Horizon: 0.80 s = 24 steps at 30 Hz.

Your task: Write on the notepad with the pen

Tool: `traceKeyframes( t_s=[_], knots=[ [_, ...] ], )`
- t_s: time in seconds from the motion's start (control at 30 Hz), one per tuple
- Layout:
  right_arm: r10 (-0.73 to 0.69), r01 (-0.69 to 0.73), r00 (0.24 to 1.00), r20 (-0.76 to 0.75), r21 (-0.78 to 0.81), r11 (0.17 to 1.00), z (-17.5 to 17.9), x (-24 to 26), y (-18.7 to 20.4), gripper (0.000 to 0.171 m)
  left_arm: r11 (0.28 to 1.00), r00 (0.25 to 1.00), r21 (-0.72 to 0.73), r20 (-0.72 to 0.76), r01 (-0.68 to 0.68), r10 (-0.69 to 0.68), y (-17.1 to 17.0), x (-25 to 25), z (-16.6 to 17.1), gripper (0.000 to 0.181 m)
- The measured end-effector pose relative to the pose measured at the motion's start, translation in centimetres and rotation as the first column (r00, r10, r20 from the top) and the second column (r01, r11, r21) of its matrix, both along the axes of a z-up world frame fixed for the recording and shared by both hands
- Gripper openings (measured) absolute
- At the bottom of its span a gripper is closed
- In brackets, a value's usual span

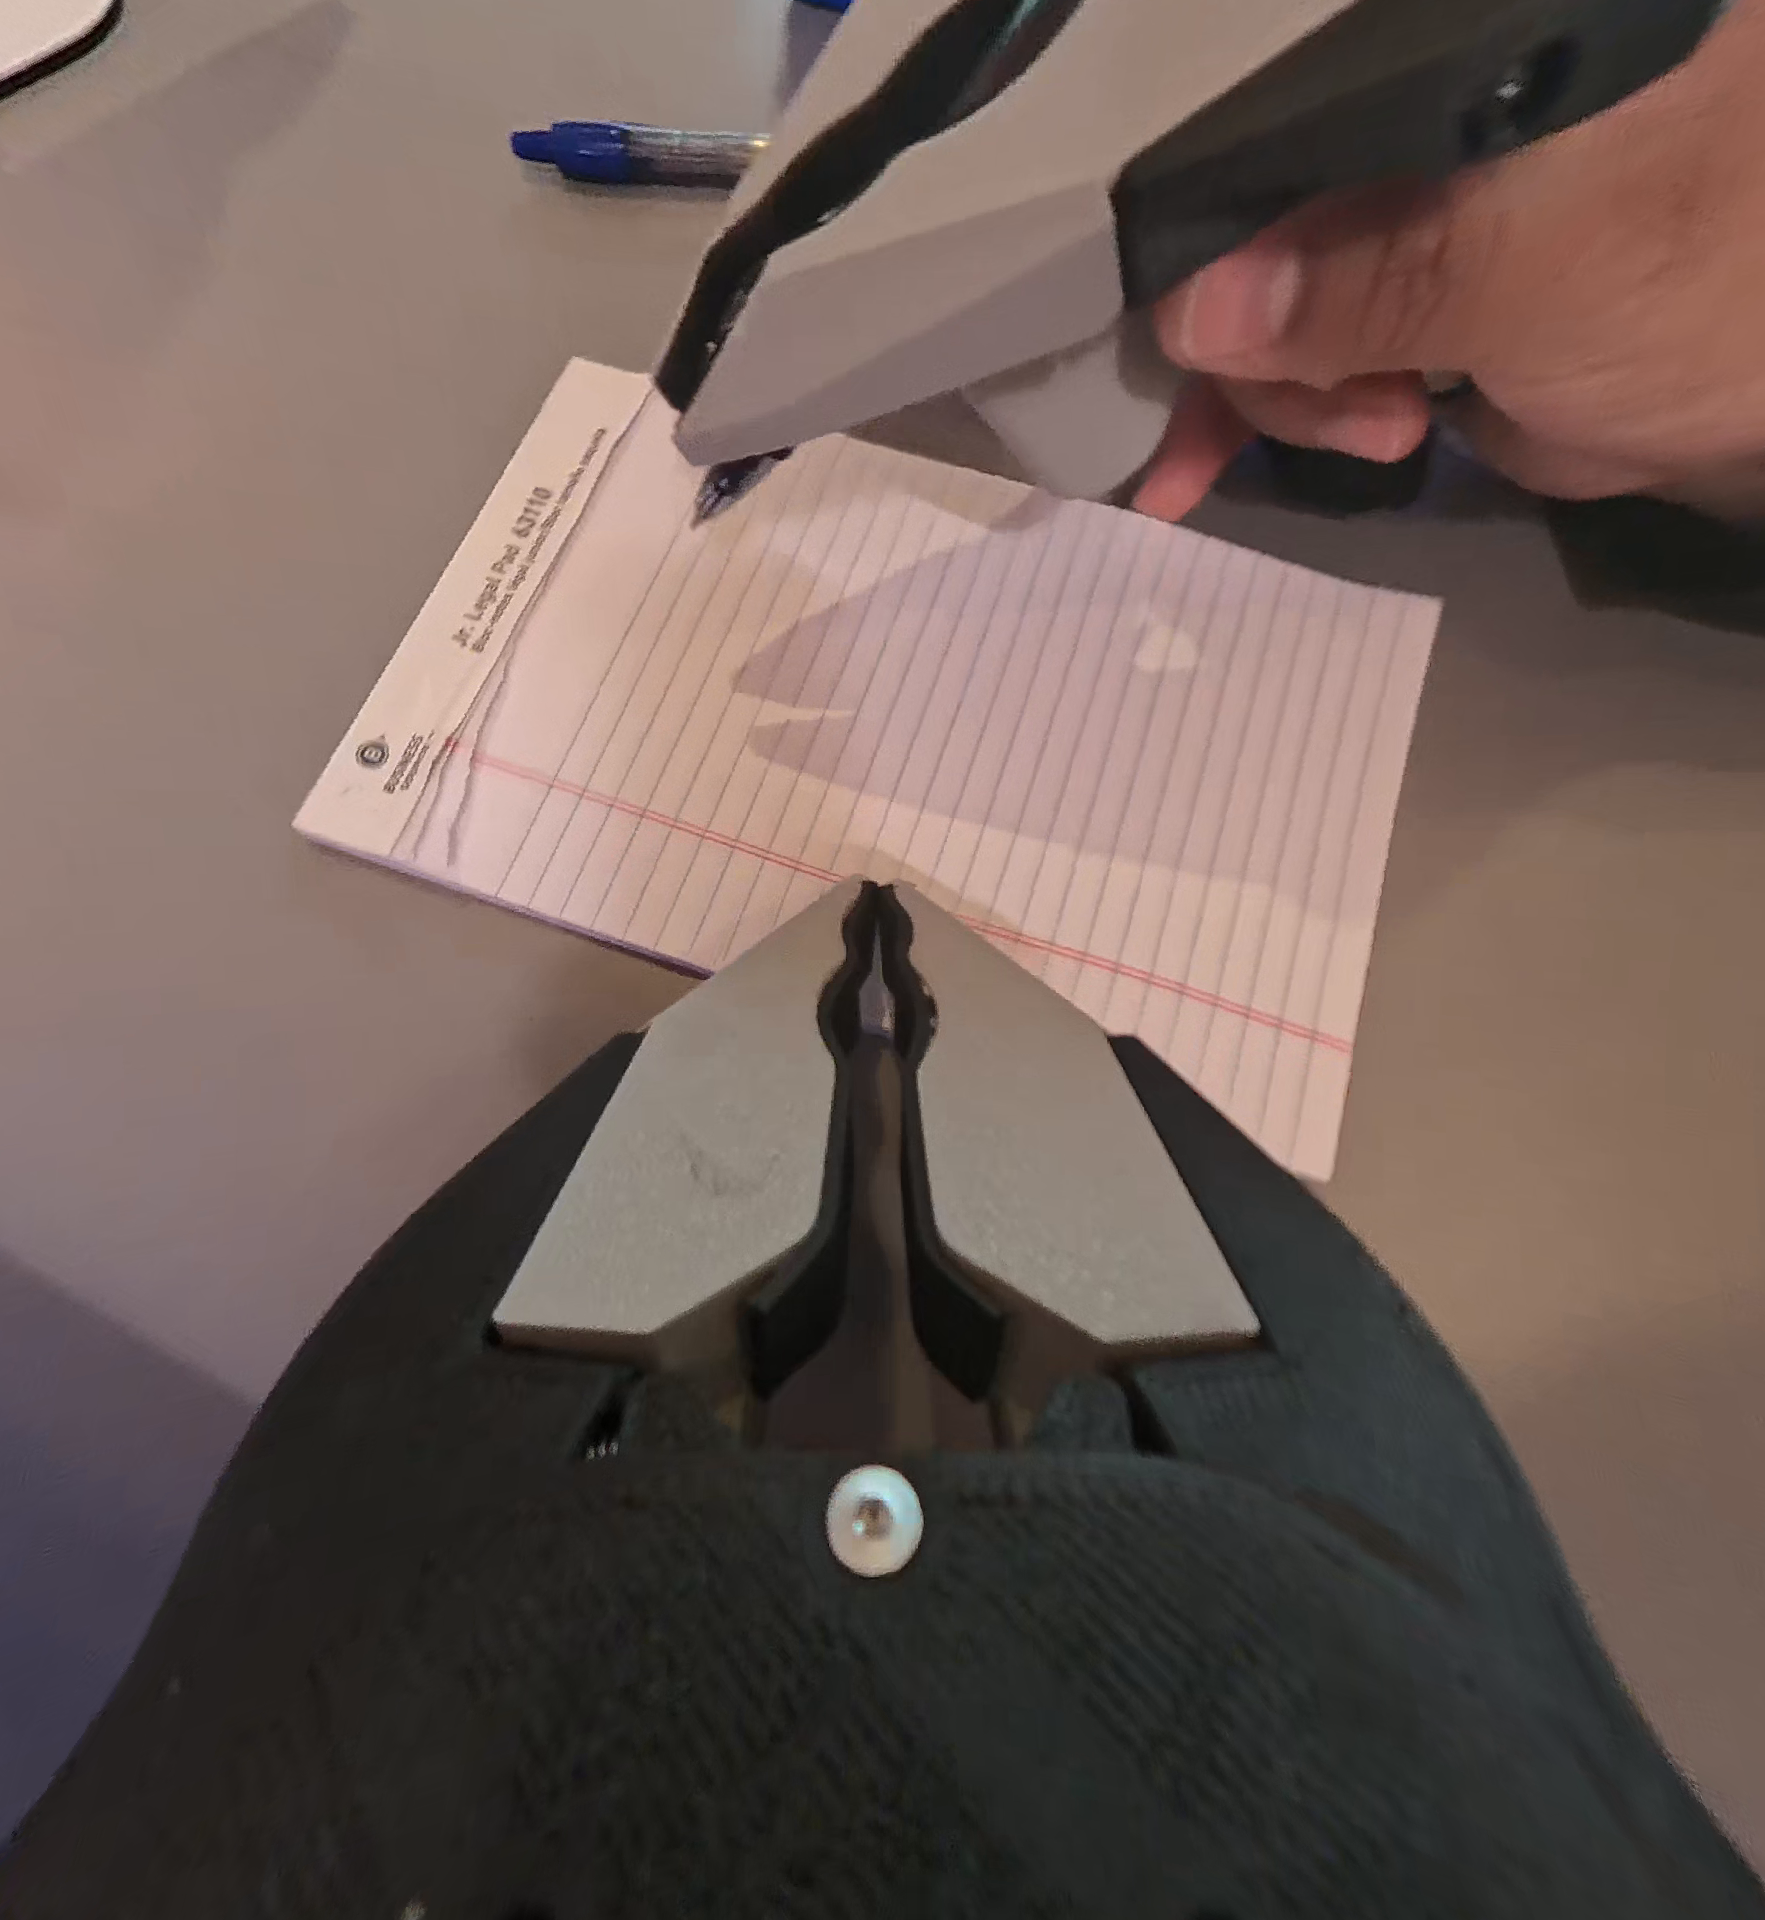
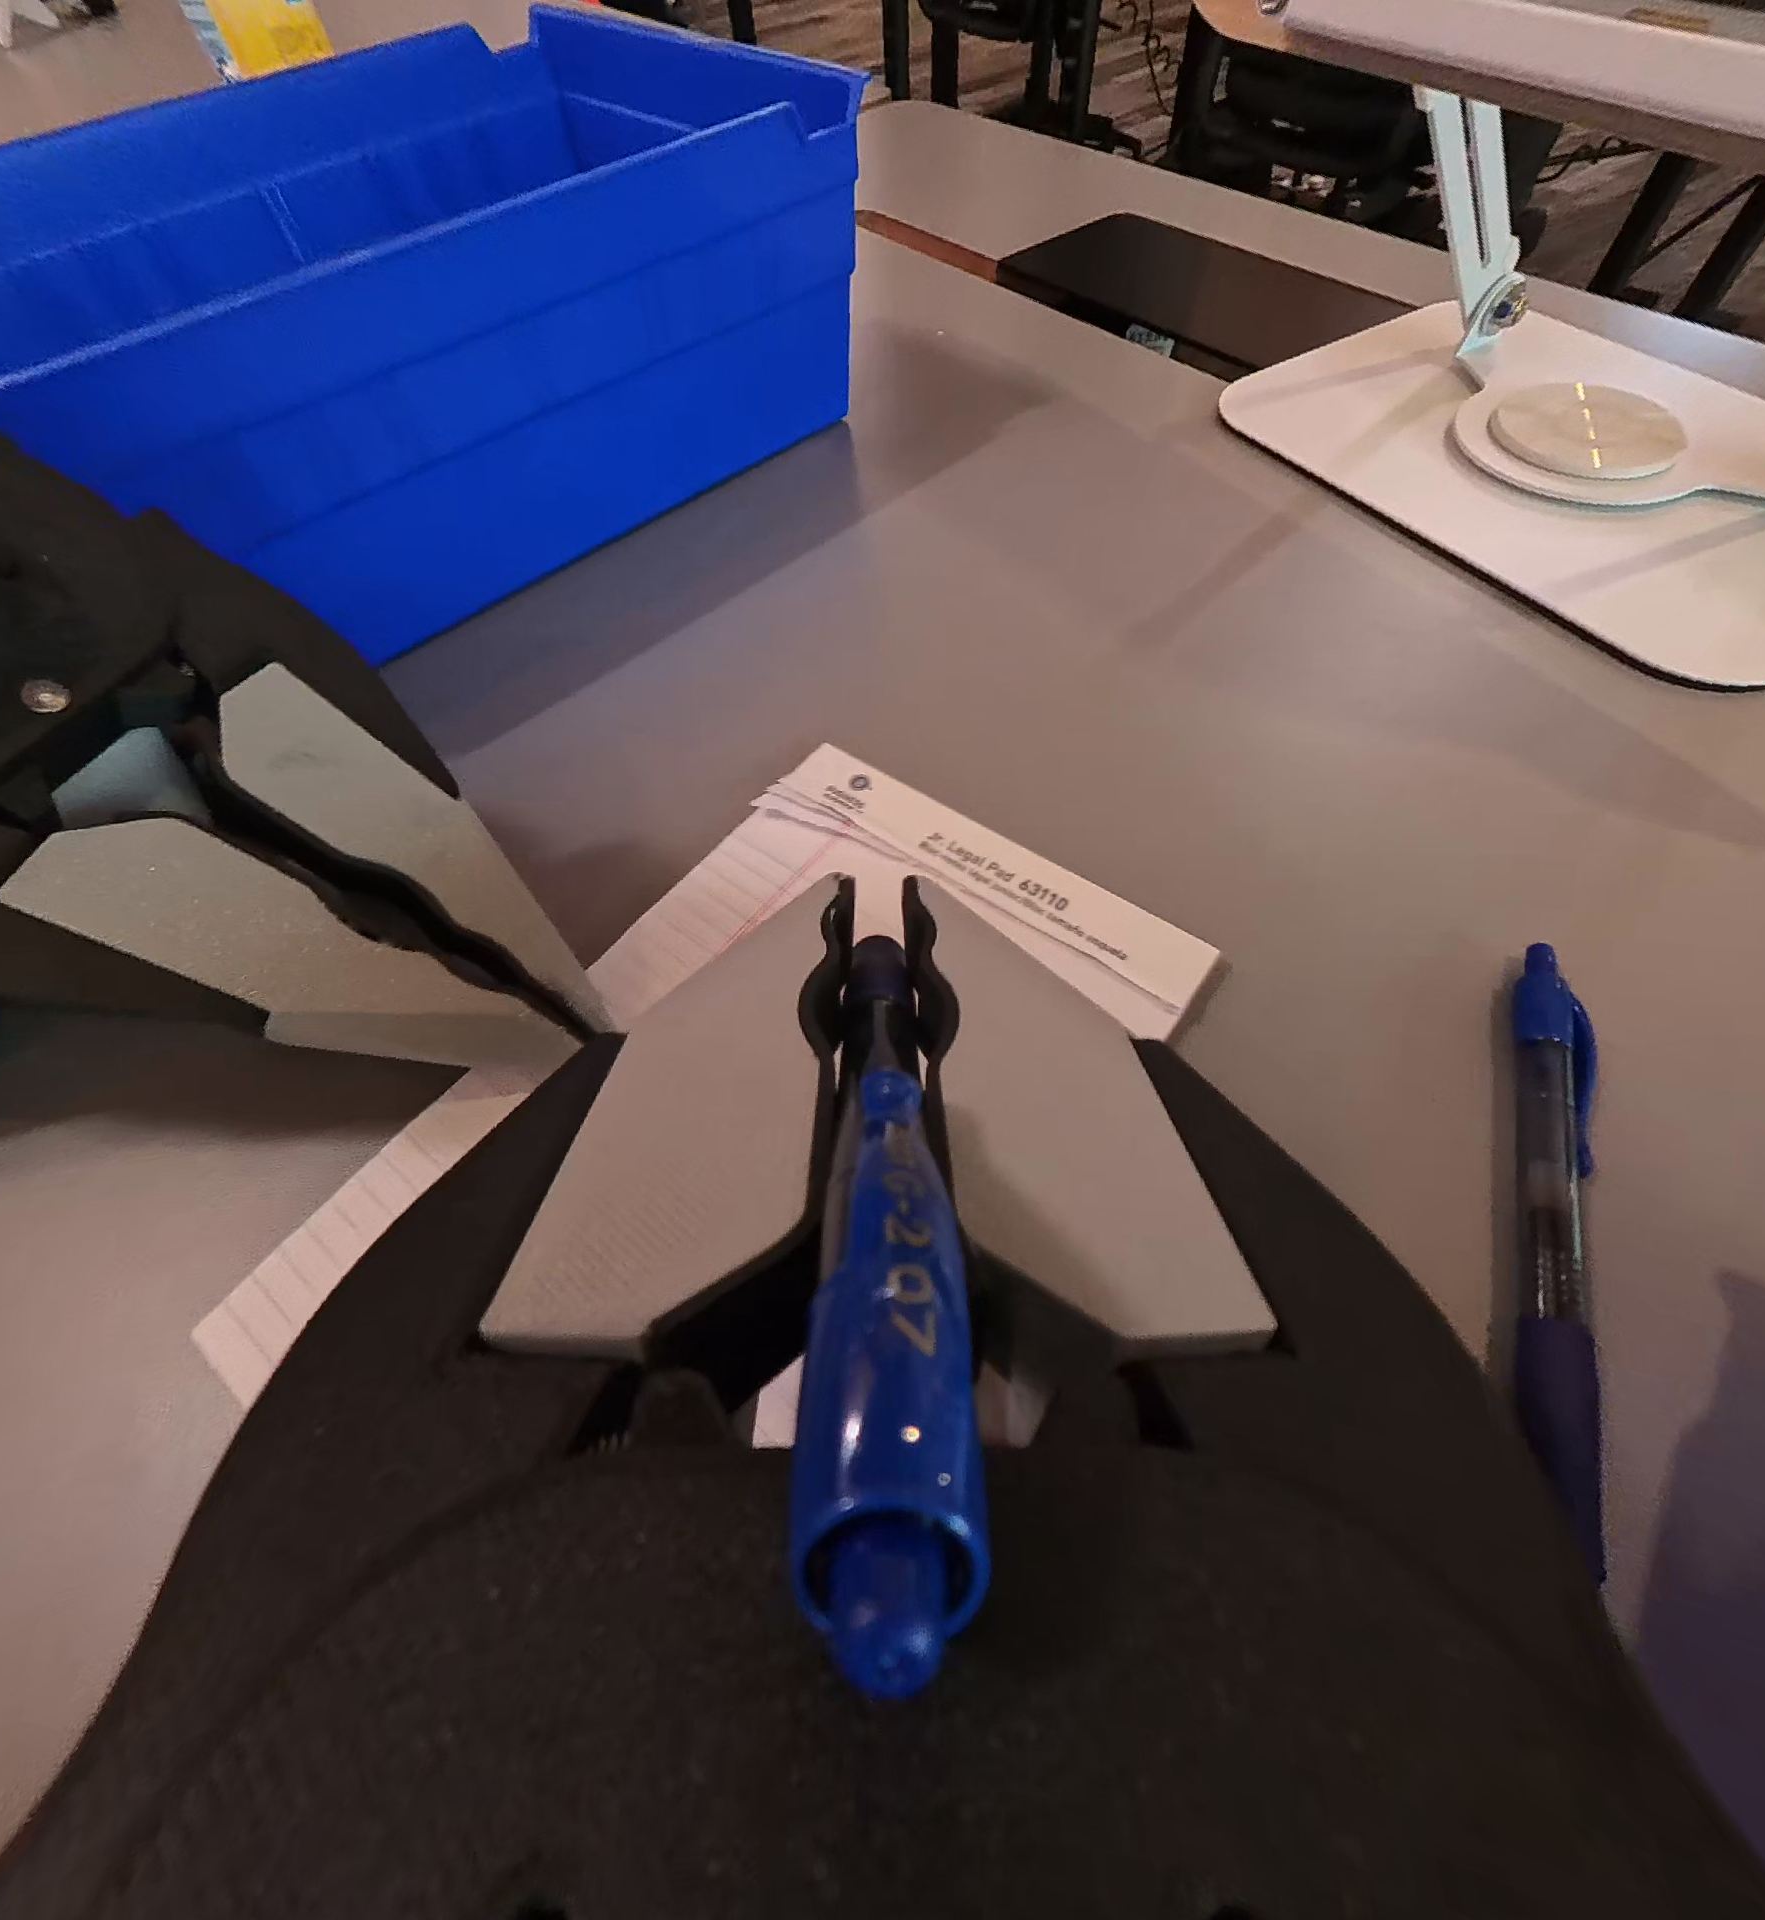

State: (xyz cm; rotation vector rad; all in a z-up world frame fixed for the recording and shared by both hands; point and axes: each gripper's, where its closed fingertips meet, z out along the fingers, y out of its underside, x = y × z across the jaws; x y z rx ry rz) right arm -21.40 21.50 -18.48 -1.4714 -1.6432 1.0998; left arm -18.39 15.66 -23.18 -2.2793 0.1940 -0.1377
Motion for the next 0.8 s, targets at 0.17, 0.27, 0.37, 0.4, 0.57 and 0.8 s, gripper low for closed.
traceKeyframes(
  t_s=[0.17,0.27,0.37,0.4,0.57,0.8],
  knots=[
    [0.000,0.000,1.000,0.001,0.002,1.000,-0.1,0.0,0.2,0.006,0.999,0.988,0.023,-0.147,-0.047,0.050,0.1,-1.2,0.0,0.000],
    [0.015,-0.015,1.000,-0.017,-0.002,1.000,0.5,0.0,-0.1,0.006,0.997,0.977,0.031,-0.201,-0.068,0.073,0.1,-1.9,0.0,0.000],
    [0.011,-0.011,0.999,-0.040,0.015,1.000,1.5,0.0,0.0,0.006,0.997,0.981,0.028,-0.182,-0.070,0.074,0.1,-2.0,0.0,0.000],
    [0.005,-0.004,0.999,-0.046,0.032,0.999,2.0,0.0,0.1,0.006,0.997,0.983,0.027,-0.171,-0.069,0.073,0.1,-1.9,0.0,0.000],
    [0.039,-0.039,0.993,-0.116,0.000,0.999,3.9,-0.2,-1.3,0.006,0.997,0.991,0.018,-0.116,-0.071,0.072,0.1,-1.9,0.0,0.000],
    [0.062,-0.061,0.998,0.006,-0.052,0.997,0.2,-3.0,-2.9,0.006,0.997,0.990,0.019,-0.116,-0.074,0.075,0.1,-1.9,0.0,0.000]
  ],
)
